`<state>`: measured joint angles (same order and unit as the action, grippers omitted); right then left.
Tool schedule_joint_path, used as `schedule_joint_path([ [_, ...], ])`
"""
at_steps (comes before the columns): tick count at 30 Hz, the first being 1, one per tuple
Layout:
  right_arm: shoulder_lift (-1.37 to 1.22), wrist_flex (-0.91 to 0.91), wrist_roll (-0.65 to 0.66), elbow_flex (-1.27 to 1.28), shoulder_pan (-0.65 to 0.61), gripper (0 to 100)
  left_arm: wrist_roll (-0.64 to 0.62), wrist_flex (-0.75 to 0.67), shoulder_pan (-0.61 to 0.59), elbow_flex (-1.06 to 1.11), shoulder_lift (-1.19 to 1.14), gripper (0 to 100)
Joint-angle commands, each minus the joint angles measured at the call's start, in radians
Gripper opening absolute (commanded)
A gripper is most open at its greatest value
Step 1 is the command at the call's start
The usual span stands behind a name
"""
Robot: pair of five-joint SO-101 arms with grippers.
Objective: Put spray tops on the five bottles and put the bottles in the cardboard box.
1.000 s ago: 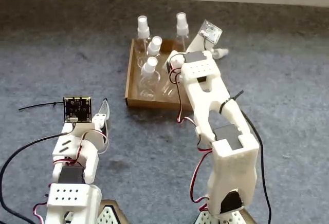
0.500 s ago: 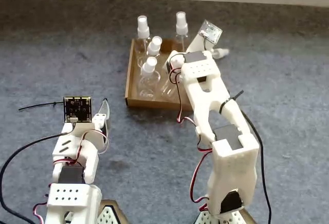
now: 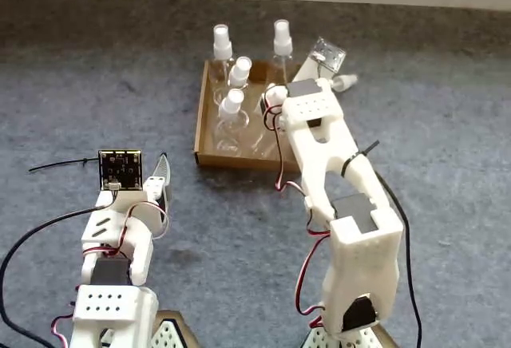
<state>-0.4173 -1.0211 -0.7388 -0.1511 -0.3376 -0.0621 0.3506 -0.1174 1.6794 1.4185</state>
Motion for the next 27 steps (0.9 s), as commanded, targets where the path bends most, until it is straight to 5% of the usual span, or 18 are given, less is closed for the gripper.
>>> schedule_joint_path([
  [1,0.022,-0.002,-0.005,-0.056,0.013,4.9,0.005,0.003,-0.015,0.025,0.016,15],
  [27,0.208,-0.031,0.003,-0.048,0.022,4.5,0.005,0.003,-0.015,0.025,0.016,15],
])
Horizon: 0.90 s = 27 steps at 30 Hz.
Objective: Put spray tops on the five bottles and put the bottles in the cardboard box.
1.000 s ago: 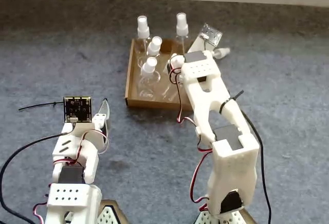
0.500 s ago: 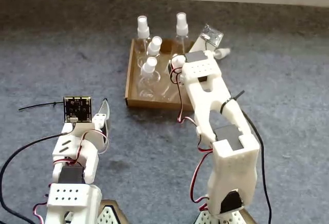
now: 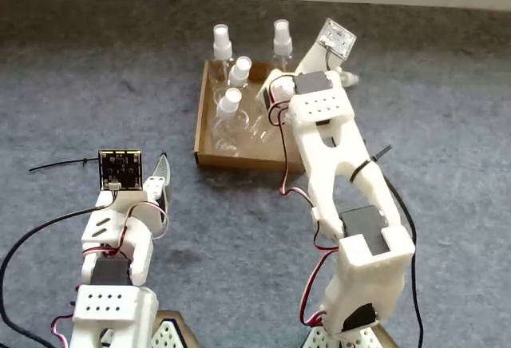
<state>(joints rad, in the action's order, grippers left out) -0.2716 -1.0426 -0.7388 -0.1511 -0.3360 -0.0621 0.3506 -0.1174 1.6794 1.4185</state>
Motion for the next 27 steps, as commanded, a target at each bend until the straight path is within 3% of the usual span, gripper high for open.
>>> schedule_joint_path([
  [1,0.062,-0.01,0.003,-0.048,0.027,4.5,0.005,0.003,-0.015,0.025,0.016,15],
  [25,0.068,-0.183,0.049,-0.056,0.119,4.5,0.006,0.003,-0.015,0.025,0.016,15],
  [27,0.068,-0.222,0.101,-0.058,0.136,4.5,0.006,0.003,-0.015,0.025,0.016,15],
])
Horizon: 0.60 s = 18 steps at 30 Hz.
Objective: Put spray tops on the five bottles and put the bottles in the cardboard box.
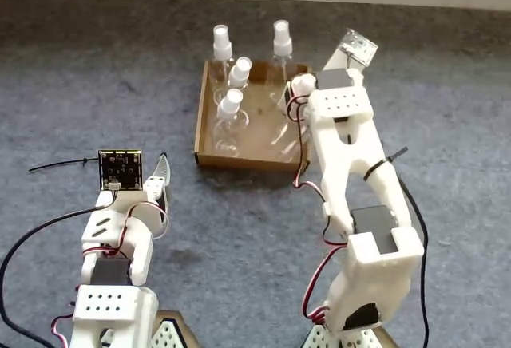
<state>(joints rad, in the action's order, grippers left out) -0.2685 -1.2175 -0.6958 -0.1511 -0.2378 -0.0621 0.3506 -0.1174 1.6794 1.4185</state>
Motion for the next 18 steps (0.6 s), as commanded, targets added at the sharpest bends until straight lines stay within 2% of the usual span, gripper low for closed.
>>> schedule_joint_path([
  [1,0.067,-0.061,0.087,-0.058,0.044,4.5,0.006,0.003,-0.015,0.025,0.016,15],
  [10,0.067,-0.213,0.299,-0.064,0.143,4.7,0.006,0.003,-0.015,0.025,0.015,15],
  [18,0.058,-0.504,0.623,-0.239,0.154,4.9,0.006,0.003,-0.015,0.025,0.013,15],
])
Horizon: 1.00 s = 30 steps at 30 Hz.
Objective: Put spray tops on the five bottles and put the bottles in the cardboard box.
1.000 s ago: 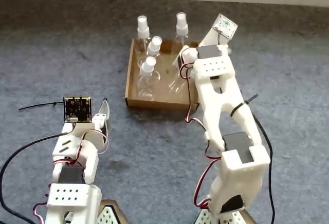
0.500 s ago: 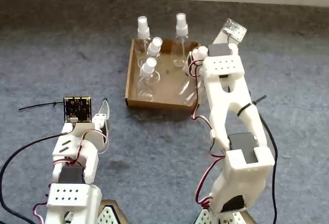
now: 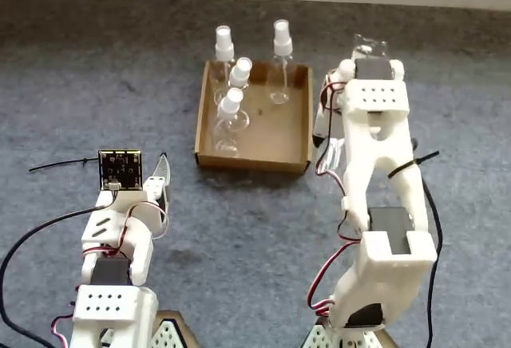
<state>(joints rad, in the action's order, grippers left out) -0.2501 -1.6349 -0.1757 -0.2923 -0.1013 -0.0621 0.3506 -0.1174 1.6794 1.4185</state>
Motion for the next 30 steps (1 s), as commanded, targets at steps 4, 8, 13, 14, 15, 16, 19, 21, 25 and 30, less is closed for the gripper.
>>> schedule_joint_path([
  [4,0.039,-0.116,0.213,-0.088,0.058,4.9,0.006,0.003,-0.015,0.025,0.012,15],
  [8,0.045,-0.061,0.284,0.051,0.082,4.5,0.006,0.003,-0.015,0.025,0.01,15],
  [13,0.047,0.079,0.348,0.243,0.085,4.4,0.006,0.003,-0.015,0.025,0.01,15],
  [14,0.048,0.111,0.359,0.275,0.091,4.4,0.006,0.003,-0.015,0.025,0.01,15],
  [15,0.048,0.137,0.368,0.305,0.099,4.4,0.006,0.003,-0.015,0.025,0.01,15],
  [16,0.048,0.16,0.374,0.328,0.105,4.4,0.006,0.003,-0.015,0.025,0.01,15],
  [19,0.045,0.203,0.393,0.375,0.131,4.8,0.006,0.003,-0.015,0.025,0.01,15],
  [21,0.044,0.206,0.404,0.386,0.139,5.2,0.006,0.003,-0.013,0.025,0.01,15],
  [25,0.045,0.199,0.407,0.389,0.143,14.5,0.006,0.003,-0.013,0.025,0.01,15],
  [30,0.039,0.194,0.408,0.394,0.137,19.5,0.006,0.003,-0.013,0.025,0.01,15],
])
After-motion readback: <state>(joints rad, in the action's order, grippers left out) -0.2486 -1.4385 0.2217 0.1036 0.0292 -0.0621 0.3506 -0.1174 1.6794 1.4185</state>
